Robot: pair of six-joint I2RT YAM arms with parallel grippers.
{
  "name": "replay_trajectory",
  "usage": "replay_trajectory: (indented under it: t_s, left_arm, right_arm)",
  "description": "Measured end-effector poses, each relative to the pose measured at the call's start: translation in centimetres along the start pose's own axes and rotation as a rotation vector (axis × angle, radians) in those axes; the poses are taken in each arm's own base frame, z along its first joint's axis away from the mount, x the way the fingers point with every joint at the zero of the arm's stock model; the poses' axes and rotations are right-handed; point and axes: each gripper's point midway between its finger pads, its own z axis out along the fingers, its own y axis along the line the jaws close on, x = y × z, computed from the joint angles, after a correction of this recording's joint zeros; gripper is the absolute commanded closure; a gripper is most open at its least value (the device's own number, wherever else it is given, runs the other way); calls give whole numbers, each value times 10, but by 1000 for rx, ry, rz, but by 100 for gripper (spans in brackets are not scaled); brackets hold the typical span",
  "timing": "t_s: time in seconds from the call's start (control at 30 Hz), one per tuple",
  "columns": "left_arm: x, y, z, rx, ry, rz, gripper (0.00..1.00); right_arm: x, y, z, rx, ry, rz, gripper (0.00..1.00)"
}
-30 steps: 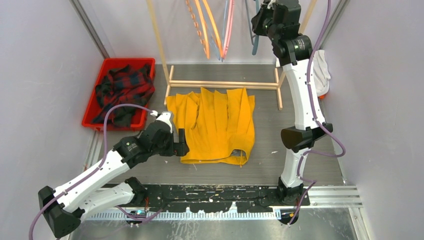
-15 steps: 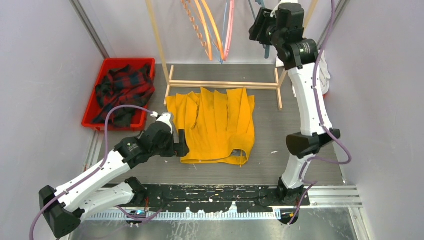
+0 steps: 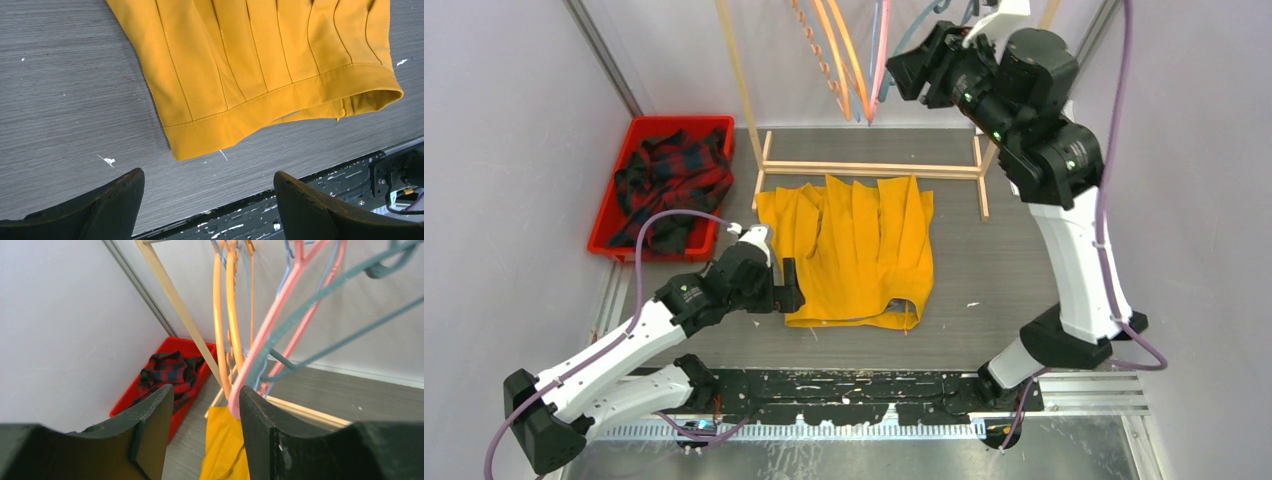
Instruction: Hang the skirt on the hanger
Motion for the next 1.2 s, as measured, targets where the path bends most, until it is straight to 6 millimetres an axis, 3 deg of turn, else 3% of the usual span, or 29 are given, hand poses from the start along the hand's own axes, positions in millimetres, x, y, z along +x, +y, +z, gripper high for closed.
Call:
replay_trajectory:
  t_s: [0.1, 0.3, 0.43, 0.8, 0.97, 1.2]
  left_arm:
    - [0, -1, -1, 4, -3, -2, 1]
    - [-1, -1, -2, 9, -10, -4, 1]
    - [-1, -1, -2, 9, -10, -4, 1]
    - [-1, -1, -2, 8, -8, -3, 1]
    - [-1, -1, -1, 6, -5, -3, 1]
    - [-1, -1, -1, 6, -5, -3, 1]
  right_arm:
    - [6, 5, 27, -6, 2, 2, 45]
    - [50, -11, 90, 48, 87, -7, 44]
    - [57, -19, 119, 89, 77, -16, 44]
    - [48, -35, 103, 174, 51, -42, 44]
    - [35, -36, 94, 190, 17, -58, 44]
    - [34, -41, 93, 210, 12, -78, 44]
